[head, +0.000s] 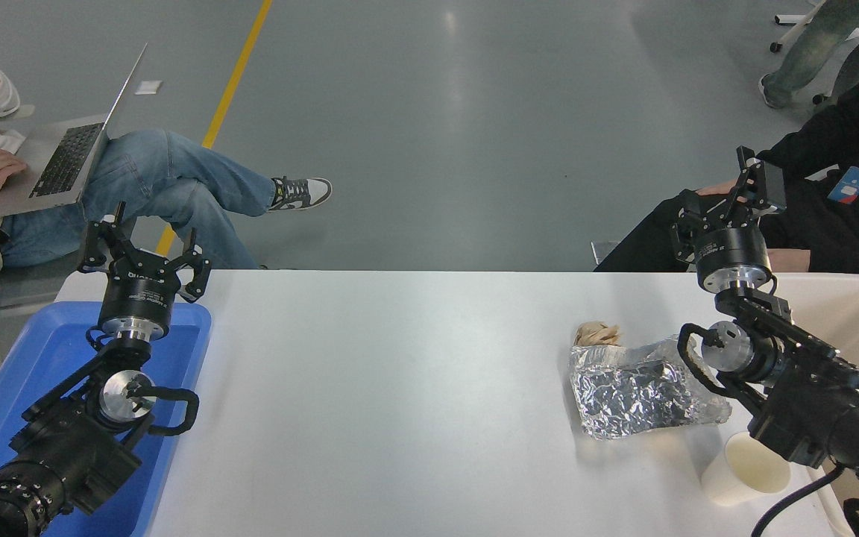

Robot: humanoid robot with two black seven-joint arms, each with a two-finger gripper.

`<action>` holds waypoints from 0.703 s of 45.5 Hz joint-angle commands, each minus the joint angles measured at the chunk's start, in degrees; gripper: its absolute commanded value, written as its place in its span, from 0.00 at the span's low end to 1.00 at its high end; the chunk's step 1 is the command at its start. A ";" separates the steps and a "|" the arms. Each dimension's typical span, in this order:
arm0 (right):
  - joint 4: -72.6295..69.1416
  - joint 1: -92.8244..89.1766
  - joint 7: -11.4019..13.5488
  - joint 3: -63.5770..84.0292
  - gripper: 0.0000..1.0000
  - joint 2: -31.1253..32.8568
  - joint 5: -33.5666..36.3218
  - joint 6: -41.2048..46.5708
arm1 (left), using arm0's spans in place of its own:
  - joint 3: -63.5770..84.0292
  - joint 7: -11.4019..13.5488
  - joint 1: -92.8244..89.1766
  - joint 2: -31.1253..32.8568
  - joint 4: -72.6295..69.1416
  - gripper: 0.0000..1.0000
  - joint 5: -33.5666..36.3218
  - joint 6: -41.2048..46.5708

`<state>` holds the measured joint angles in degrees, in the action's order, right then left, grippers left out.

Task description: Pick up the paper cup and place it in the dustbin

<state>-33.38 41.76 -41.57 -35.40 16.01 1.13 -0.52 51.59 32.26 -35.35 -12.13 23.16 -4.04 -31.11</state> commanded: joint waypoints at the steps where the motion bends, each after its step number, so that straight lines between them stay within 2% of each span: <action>1: -0.02 -0.10 0.00 0.07 1.00 -0.02 0.01 0.08 | 0.00 0.00 0.02 0.00 -0.04 0.99 0.00 0.00; 32: 0.24 -0.02 0.00 -0.02 1.00 -0.11 0.01 -0.45 | 0.00 0.00 -0.07 0.00 0.04 0.99 0.00 0.00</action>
<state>-33.17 41.55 -41.57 -35.38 15.94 1.15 -0.85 51.59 32.26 -35.35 -12.16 23.15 -4.04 -31.11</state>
